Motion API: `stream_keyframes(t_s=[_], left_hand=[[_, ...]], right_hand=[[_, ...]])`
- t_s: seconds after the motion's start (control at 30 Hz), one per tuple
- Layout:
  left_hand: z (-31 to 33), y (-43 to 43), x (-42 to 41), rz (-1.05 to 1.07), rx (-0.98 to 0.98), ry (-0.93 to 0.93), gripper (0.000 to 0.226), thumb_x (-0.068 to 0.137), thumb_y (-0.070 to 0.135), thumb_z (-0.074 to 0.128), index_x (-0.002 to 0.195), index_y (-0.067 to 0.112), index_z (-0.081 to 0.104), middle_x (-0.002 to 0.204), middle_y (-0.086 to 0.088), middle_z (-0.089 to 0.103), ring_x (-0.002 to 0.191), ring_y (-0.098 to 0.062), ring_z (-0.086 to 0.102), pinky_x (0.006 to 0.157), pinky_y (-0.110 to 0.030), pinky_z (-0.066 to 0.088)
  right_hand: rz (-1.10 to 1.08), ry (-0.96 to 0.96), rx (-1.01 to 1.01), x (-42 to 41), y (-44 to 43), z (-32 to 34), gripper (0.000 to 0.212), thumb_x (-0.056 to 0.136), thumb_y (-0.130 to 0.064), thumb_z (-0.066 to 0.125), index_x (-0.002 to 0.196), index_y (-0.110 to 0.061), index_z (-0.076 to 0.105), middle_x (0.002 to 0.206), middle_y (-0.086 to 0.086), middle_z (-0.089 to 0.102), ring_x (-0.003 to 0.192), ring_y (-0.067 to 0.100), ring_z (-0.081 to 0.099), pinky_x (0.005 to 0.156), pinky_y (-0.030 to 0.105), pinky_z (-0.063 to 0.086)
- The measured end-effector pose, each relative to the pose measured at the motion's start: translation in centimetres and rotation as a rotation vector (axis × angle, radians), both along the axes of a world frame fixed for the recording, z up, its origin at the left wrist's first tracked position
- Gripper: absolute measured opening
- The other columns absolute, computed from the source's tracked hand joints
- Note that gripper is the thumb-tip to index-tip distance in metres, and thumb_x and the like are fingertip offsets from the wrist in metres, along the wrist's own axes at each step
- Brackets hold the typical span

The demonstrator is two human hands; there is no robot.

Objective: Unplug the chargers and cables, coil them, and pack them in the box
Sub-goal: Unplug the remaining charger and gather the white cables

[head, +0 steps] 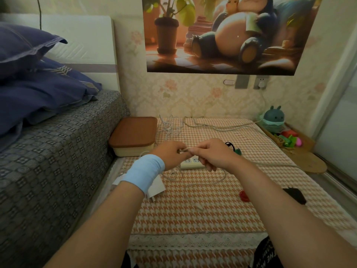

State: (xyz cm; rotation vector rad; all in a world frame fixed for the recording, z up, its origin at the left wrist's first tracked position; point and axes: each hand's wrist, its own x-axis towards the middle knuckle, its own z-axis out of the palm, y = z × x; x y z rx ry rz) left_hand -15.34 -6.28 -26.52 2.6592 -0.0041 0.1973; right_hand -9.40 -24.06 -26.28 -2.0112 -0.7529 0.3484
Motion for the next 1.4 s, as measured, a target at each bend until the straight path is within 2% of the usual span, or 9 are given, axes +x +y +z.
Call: stream_keyframes(t_s=[0.13,0.37,0.63,0.8,0.9,1.13,1.2,1.27,1.4], left_hand=[[0.7,3.2,0.0,0.144,0.176,-0.075,0.04,0.1,0.047,0.041,0.074,0.027,0.064,0.065,0.006,0.057,0.061,-0.014,0.054,0.057,-0.029,0.036],[0.5,5.3,-0.1,0.393,0.179,-0.335,0.047,0.103,0.045,0.03,0.07,0.021,0.054,0.065,0.001,0.055,0.065,-0.027,0.053,0.068,-0.037,0.038],[0.3,10.7,-0.9,0.764,-0.105,-0.45,0.048,0.105,0.036,0.028,0.089,0.012,0.067,0.095,-0.014,0.068,0.088,-0.036,0.061,0.085,-0.045,0.048],[-1.5,11.6,-1.4,0.629,-0.075,-0.13,0.036,0.102,0.018,0.036,0.126,0.009,0.062,0.131,-0.016,0.06,0.118,-0.036,0.056,0.098,-0.041,0.044],[-2.1,11.4,-1.9,0.556,-0.031,0.022,0.038,0.101,0.017,0.04,0.138,0.014,0.053,0.138,-0.014,0.054,0.122,-0.035,0.053,0.101,-0.042,0.045],[-2.3,10.3,-3.1,0.43,-0.134,0.182,0.029,0.102,0.024,0.04,0.096,0.011,0.065,0.099,-0.014,0.066,0.08,-0.028,0.057,0.065,-0.032,0.043],[-2.5,10.2,-3.1,0.376,-0.197,0.177,0.02,0.1,0.028,0.043,0.094,0.013,0.055,0.1,-0.013,0.065,0.074,-0.025,0.054,0.065,-0.035,0.042],[-2.4,9.9,-3.3,0.302,-0.271,0.209,0.022,0.095,0.033,0.057,0.088,0.019,0.041,0.09,-0.007,0.057,0.069,-0.019,0.046,0.063,-0.033,0.04],[-2.6,8.9,-3.2,0.178,-0.27,0.289,0.05,0.076,0.031,0.081,0.09,0.024,0.034,0.092,-0.003,0.056,0.078,-0.015,0.051,0.079,-0.037,0.052]], right_hand=[[-0.043,0.105,-0.107,0.8,-0.7,-0.3,0.024,0.093,-0.03,0.072,0.091,-0.006,0.077,0.065,0.004,0.068,0.048,0.014,0.058,0.047,0.024,0.043],[0.114,0.191,-0.29,1.2,-0.2,-1.6,0.033,0.098,-0.036,0.064,0.075,-0.015,0.074,0.086,0.005,0.078,0.074,0.006,0.068,0.086,0.035,0.052],[0.104,0.158,-0.64,1.3,1.7,-3.0,0.031,0.106,-0.03,0.052,0.085,-0.016,0.07,0.067,-0.007,0.073,0.06,0.01,0.068,0.07,0.029,0.054],[0.049,0.269,-0.493,0.9,4.1,-3.2,0.038,0.109,-0.033,0.04,0.105,-0.011,0.07,0.07,0.003,0.044,0.05,0.017,0.037,0.061,0.035,0.057],[0.2,0.329,-0.541,-0.5,6.3,-4.2,0.024,0.107,-0.015,0.04,0.12,-0.021,0.06,0.087,0.007,0.065,0.062,0.02,0.059,0.066,0.035,0.054],[0.121,0.087,-0.482,-2.7,11.5,-6.3,0.031,0.103,-0.014,0.041,0.074,-0.017,0.033,0.07,0.004,0.028,0.059,0.019,0.022,0.057,0.035,0.02],[0.056,0.132,-0.448,-3.4,12.7,-6.9,0.029,0.093,-0.041,0.059,0.09,-0.015,0.046,0.08,0.005,0.043,0.065,0.019,0.039,0.058,0.033,0.028],[0.0,-0.023,-0.499,-3.8,13.2,-8.6,0.084,0.067,-0.072,0.068,0.126,-0.017,0.046,0.109,0.004,0.058,0.087,0.023,0.06,0.066,0.034,0.048],[-0.043,-0.177,-0.527,-3.3,13.5,-10.2,0.092,0.066,-0.069,0.076,0.129,-0.014,0.037,0.11,0.002,0.063,0.089,0.022,0.067,0.066,0.037,0.056]])
